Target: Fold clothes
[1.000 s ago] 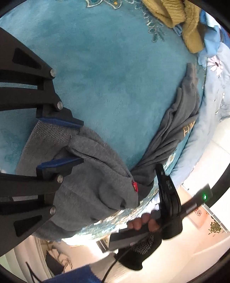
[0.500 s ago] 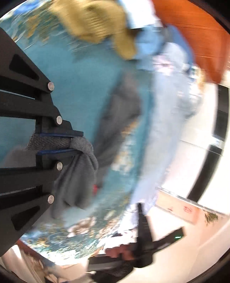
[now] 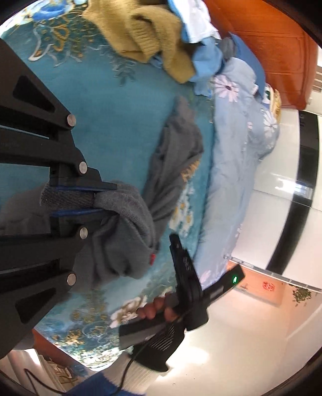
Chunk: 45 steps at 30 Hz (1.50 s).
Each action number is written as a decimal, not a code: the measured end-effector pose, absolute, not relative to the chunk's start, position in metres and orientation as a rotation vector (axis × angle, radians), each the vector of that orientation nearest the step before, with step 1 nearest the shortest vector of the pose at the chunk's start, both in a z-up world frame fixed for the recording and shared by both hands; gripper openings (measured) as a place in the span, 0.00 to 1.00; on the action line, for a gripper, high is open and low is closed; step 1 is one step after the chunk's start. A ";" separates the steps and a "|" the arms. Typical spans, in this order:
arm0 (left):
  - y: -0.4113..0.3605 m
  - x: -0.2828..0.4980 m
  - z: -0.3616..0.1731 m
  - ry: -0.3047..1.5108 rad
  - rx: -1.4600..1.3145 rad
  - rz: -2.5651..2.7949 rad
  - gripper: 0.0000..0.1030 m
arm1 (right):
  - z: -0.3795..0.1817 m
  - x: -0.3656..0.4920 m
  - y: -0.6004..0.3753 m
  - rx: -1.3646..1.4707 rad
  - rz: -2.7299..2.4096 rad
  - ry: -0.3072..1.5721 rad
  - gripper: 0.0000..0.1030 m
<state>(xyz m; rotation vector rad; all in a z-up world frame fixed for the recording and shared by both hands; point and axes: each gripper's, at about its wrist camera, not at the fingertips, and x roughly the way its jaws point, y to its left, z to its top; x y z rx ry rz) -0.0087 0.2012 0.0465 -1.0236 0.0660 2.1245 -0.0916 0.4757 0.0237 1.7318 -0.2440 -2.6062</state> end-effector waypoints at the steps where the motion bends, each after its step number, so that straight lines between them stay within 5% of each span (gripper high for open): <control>1: 0.201 -0.008 0.043 0.067 -1.033 2.121 0.12 | 0.014 -0.095 0.471 1.755 -2.584 -0.228 0.38; 8: 0.203 -0.013 0.027 0.075 -1.091 2.104 0.12 | -0.024 -0.108 0.470 1.868 -2.539 -0.215 0.39; 12: 0.205 -0.016 0.026 0.087 -1.098 2.120 0.12 | -0.020 -0.105 0.478 1.878 -2.547 -0.267 0.14; 16: 0.207 -0.024 0.039 0.150 -1.052 2.195 0.11 | -0.003 -0.098 0.489 1.816 -2.595 -0.351 0.10; 26: 0.220 -0.066 0.194 0.156 -0.530 2.429 0.11 | 0.166 -0.040 0.582 1.278 -3.049 -0.568 0.08; 30: 0.219 -0.055 0.223 0.111 -0.375 2.439 0.11 | 0.226 0.011 0.612 1.047 -3.227 -0.598 0.00; 34: 0.221 -0.049 0.184 0.125 -0.487 2.382 0.11 | 0.226 0.055 0.633 1.072 -3.290 -0.607 0.00; 45: 0.152 -0.048 0.028 0.135 -1.042 2.429 0.11 | 0.076 0.101 0.624 1.533 -3.040 -0.733 0.02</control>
